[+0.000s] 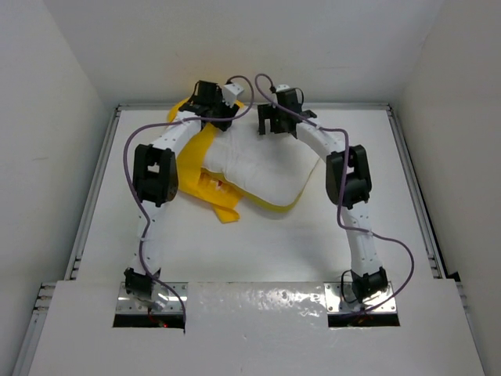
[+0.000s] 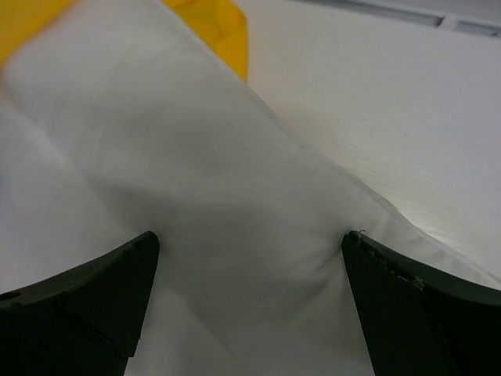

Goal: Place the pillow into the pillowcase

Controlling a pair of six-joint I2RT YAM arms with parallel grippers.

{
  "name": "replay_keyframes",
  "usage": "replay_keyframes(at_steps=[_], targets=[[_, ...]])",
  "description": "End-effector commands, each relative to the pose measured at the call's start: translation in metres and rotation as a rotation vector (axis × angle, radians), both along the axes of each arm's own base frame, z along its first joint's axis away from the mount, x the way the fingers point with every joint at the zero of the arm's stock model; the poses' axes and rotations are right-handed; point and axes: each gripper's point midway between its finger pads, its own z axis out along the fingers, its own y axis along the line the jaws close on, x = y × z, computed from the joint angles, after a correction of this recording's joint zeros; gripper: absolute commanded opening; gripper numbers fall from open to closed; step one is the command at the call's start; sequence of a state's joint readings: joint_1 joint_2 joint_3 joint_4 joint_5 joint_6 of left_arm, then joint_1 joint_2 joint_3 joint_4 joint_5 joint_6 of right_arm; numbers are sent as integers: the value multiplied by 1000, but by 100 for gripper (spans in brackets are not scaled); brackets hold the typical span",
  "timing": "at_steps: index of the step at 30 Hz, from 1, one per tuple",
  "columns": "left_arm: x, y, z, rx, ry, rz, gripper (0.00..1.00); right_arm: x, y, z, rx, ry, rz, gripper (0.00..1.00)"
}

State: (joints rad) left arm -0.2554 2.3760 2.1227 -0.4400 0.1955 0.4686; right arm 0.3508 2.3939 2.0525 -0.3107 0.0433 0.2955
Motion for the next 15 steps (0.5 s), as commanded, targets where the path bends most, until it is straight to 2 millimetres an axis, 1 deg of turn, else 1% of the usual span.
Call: replay_keyframes(at_steps=[1,2,3,4,5,6,7,8,9,10,11,12,13,14,15], targets=[[31,6,36,8,-150,75,45,14,24,-7,46,-59,92,99],[31,5,32,15,-144,72,38,10,29,-15,62,-37,114,99],[29,4,25,14,-128,64,30,3,36,-26,81,-1,147,85],[28,3,22,15,-124,49,14,-12,49,-31,132,44,223,74],[24,-5,21,-4,-114,10,5,-22,55,-34,153,75,254,61],[19,-8,21,-15,-101,-14,0,-41,59,-40,170,127,278,27],[16,-12,23,-29,-96,-38,0,-54,64,-41,188,155,303,14],[8,-21,29,-60,-86,-86,0,-80,65,-42,205,202,331,1],[4,-25,32,-80,-80,-109,0,-96,75,-40,207,205,360,0],[-2,-33,38,-114,-75,-148,0,-110,79,-36,207,201,377,0],[-9,-35,48,-132,-72,-164,0,-143,72,-61,188,270,378,0],[-14,-38,53,-148,-63,-180,0,-151,85,-27,214,178,411,0],[-22,-44,60,-176,-50,-216,0,-163,88,-22,227,165,416,0],[-33,-45,66,-186,-27,-233,0,-190,84,-37,251,226,400,0],[-40,-47,69,-194,-13,-252,0,-197,94,-8,298,160,428,0]])
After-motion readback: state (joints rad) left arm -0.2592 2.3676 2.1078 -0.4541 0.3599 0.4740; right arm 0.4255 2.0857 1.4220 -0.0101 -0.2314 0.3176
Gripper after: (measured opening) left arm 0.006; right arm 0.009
